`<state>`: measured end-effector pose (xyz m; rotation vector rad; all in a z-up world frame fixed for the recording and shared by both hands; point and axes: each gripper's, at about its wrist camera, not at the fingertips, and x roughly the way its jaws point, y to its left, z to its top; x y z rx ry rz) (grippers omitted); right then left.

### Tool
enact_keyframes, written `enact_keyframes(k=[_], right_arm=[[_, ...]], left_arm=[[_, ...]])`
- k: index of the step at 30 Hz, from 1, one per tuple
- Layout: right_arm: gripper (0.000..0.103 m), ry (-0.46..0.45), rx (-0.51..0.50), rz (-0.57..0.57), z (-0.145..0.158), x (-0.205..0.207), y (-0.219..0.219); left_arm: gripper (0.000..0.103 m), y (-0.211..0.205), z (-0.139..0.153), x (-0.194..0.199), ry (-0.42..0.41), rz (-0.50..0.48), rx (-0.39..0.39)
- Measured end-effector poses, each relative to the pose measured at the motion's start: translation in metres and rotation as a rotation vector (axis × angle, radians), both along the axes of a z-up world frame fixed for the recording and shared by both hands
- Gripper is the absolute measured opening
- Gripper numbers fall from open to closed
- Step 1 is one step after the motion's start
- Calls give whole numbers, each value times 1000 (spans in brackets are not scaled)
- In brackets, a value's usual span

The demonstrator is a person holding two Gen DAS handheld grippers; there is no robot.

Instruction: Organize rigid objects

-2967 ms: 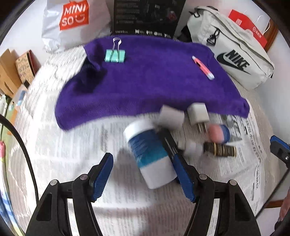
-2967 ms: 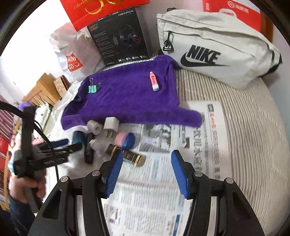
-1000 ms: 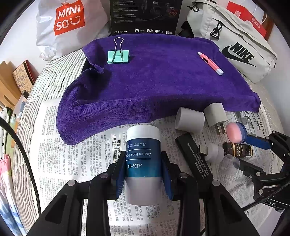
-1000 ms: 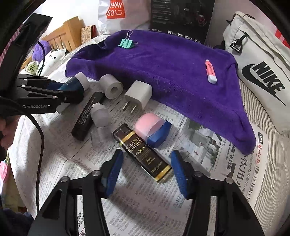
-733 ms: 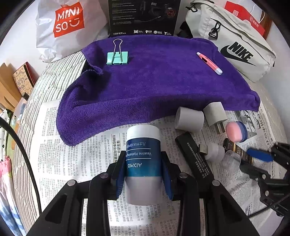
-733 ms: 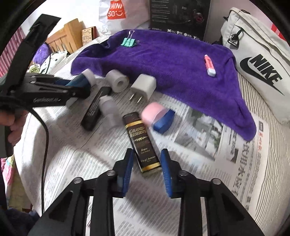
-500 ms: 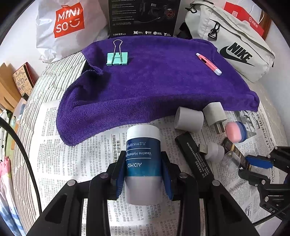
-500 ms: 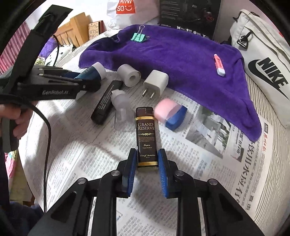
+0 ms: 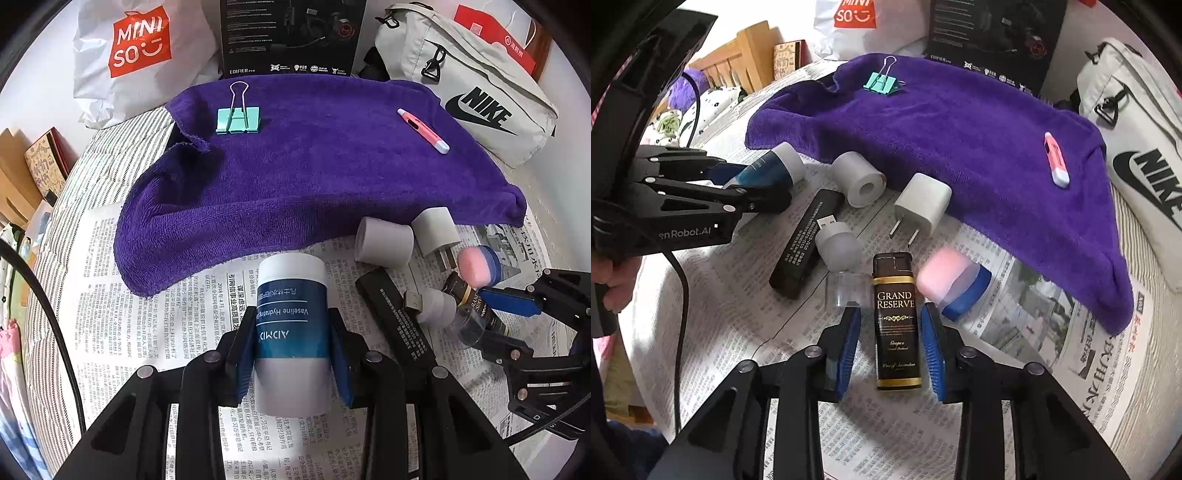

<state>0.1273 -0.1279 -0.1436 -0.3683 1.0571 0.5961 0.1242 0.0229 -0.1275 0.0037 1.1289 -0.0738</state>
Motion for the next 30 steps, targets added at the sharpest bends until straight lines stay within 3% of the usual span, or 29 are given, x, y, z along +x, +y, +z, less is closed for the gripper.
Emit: enact_keyframes(k=[1,9,17,19,25,30], right_arm=[[23,-2,0,1,0,-1,-1],[23,32,-2,-51,2,-15,-22],[23,56,21,-328,3,-19,-87],[23,71,32,-328,2,-18,-92],[23,59,-65,-289,2,-22,-80],[24,70,-51,-274,0,-17,-80]], left_arm=[[34,0,0,0,-1,-2,-1],[34,1,0,-1,-6,-7,-5],[34,0,1,-4,-13,-8,4],[34,-2,1,-4,-13,-12,16],[34,-4,1,-5,-1,-15,16],[34,-6,1,-2,-1,-12,21]])
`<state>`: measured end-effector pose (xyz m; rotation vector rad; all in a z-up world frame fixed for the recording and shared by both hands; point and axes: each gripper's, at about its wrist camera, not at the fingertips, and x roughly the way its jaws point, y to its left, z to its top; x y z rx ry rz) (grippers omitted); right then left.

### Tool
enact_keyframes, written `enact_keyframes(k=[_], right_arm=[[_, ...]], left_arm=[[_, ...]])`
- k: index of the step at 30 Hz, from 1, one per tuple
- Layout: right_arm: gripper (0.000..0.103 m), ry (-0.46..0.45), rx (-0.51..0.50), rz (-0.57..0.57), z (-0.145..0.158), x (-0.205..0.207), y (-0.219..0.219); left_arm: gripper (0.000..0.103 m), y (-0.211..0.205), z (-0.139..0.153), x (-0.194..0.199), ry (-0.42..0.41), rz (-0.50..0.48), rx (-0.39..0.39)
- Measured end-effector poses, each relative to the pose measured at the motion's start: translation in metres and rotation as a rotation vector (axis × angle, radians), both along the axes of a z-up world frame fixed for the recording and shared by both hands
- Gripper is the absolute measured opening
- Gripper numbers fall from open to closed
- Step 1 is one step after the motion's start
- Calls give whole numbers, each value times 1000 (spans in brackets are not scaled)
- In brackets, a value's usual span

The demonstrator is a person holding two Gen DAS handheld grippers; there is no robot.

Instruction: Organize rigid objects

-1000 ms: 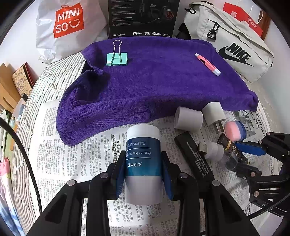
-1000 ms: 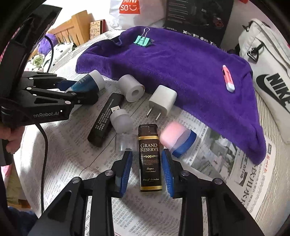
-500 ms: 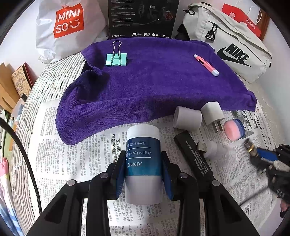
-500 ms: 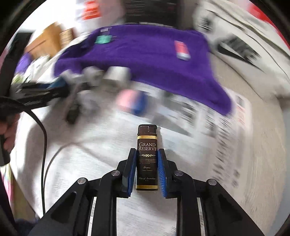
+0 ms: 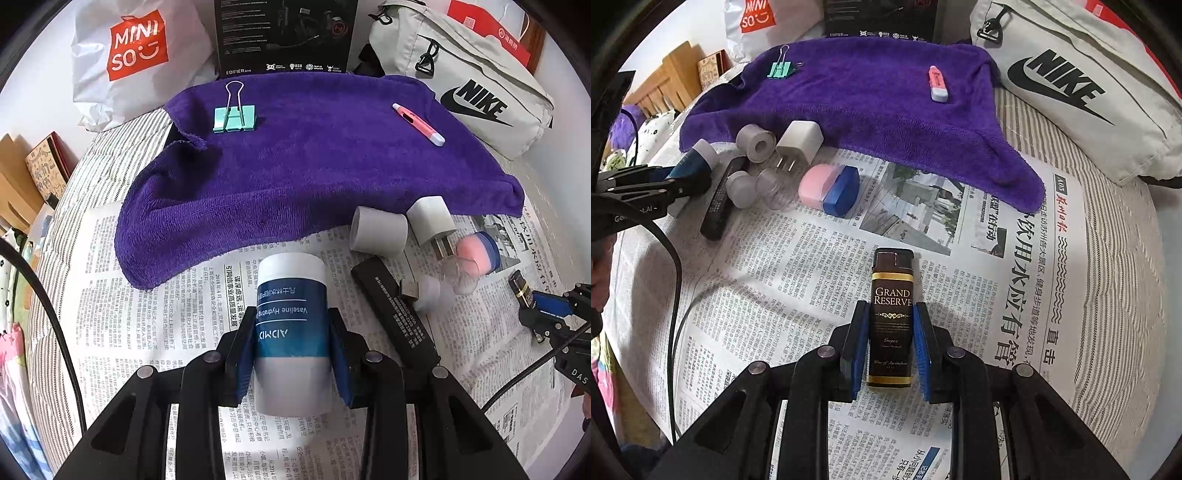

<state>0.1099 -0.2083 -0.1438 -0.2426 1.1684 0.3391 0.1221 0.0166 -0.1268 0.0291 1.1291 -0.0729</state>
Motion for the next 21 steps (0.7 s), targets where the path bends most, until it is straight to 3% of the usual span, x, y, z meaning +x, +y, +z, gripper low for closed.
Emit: enact_keyframes(k=[9,21], right_arm=[[23,20,80,-12,9,-1,-13],[23,-26,95,-8,32,12,-17]], left_arm=[[34,12,5,-7,12,-3,-57],[34,30,27,-12,-18,-11,-79]])
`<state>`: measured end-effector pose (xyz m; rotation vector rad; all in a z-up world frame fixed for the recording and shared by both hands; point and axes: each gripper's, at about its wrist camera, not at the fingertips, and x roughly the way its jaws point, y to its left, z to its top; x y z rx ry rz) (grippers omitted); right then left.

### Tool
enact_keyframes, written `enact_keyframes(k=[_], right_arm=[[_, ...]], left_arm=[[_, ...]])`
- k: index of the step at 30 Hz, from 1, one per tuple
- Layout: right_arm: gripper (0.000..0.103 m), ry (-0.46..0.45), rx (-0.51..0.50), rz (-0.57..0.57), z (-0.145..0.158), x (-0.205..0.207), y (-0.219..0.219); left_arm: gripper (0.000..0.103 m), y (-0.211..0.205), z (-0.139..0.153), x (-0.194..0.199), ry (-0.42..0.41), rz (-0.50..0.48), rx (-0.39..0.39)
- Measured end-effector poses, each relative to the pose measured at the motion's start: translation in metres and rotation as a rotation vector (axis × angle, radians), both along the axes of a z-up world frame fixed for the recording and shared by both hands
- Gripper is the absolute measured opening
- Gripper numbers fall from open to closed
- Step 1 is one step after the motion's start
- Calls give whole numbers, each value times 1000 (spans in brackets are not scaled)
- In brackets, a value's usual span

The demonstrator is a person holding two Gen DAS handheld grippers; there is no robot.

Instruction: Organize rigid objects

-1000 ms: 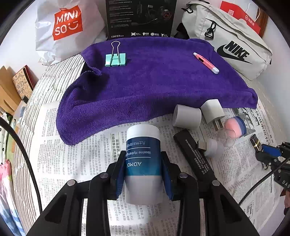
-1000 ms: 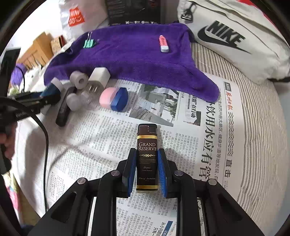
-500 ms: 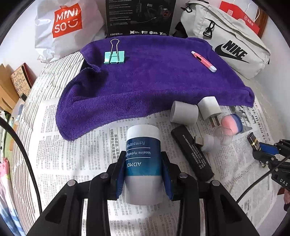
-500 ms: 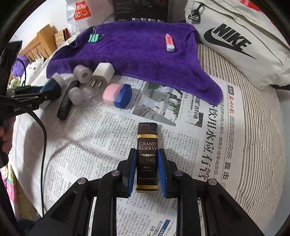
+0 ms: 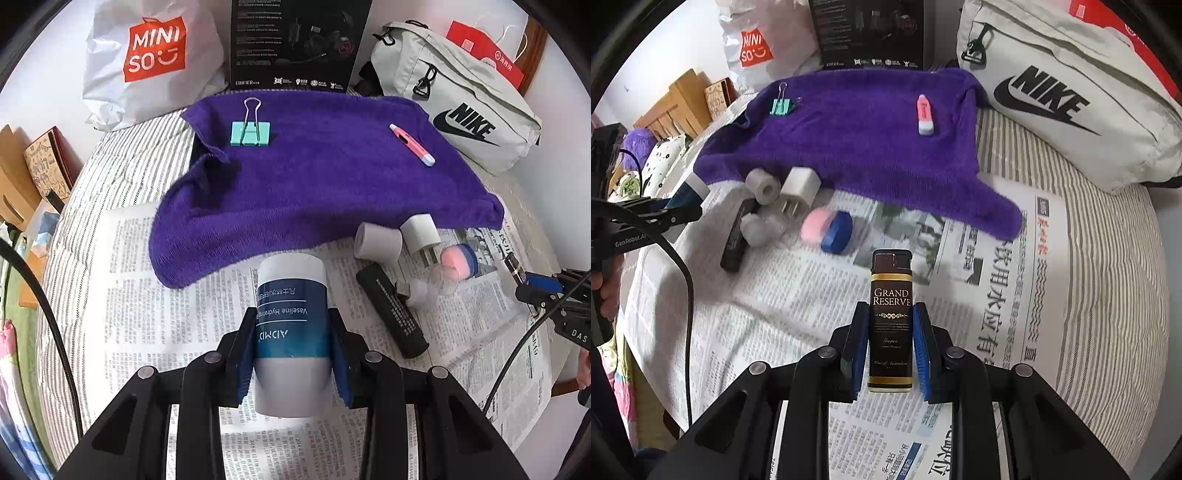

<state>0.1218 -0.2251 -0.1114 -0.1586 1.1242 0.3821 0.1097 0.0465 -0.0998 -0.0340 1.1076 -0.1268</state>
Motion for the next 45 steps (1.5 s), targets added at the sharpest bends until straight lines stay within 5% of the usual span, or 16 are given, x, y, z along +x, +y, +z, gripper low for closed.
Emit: enact_keyframes(k=[28,45], right_arm=[[23,-64,68,16,34,83,20],[23,-16,4,30,-1,154,40]], left_arm=[[34,26,37,49,-48,-16,-37],[34,27,26,104,-27,-24,-45]])
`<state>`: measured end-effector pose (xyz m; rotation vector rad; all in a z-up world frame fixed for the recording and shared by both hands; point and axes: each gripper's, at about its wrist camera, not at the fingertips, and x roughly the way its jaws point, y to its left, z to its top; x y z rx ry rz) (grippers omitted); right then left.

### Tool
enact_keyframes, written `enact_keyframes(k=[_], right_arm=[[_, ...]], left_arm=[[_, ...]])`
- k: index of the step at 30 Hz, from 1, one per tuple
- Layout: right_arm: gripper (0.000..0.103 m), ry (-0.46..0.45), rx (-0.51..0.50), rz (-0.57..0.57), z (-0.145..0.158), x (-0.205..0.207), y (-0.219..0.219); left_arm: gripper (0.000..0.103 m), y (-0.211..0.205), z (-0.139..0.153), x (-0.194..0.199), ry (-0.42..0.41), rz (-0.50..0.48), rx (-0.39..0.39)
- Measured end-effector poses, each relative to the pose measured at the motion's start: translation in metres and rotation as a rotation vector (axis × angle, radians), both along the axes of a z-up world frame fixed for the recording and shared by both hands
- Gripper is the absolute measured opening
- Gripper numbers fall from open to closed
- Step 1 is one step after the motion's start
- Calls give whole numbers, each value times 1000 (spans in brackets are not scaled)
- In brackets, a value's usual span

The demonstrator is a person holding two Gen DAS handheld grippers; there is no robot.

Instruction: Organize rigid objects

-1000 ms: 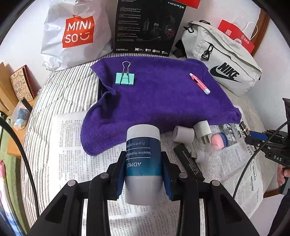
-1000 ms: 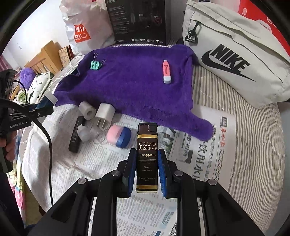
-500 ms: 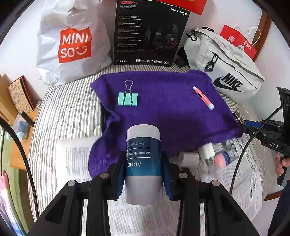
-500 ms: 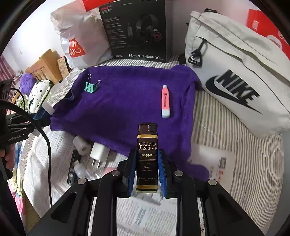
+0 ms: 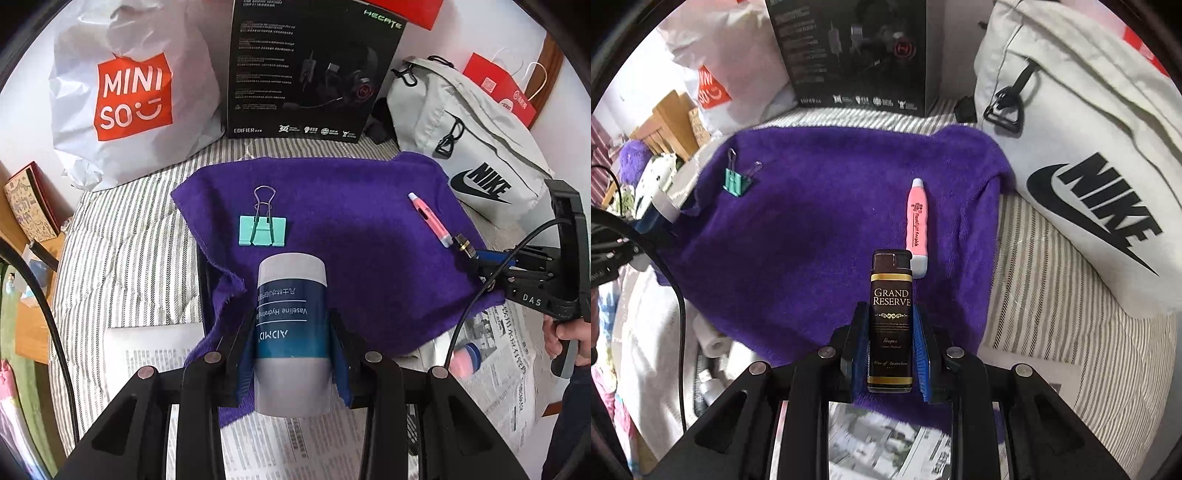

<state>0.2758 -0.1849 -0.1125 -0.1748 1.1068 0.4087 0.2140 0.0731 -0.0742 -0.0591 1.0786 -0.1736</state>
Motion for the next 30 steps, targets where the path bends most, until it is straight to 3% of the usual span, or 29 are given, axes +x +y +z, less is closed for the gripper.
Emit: enact_keyframes(k=[7,21,30], right_arm=[[23,28,-53,37,-20,6,13],[24,-5,-37,38,-21,0,12],[29,-14,-28,41,-20,-3,10]], left_arm=[[34,0,-16,16,31,6,-10],[34,-6,-42,45,73,25,8],[34,-12,-49,54,66,14,78]])
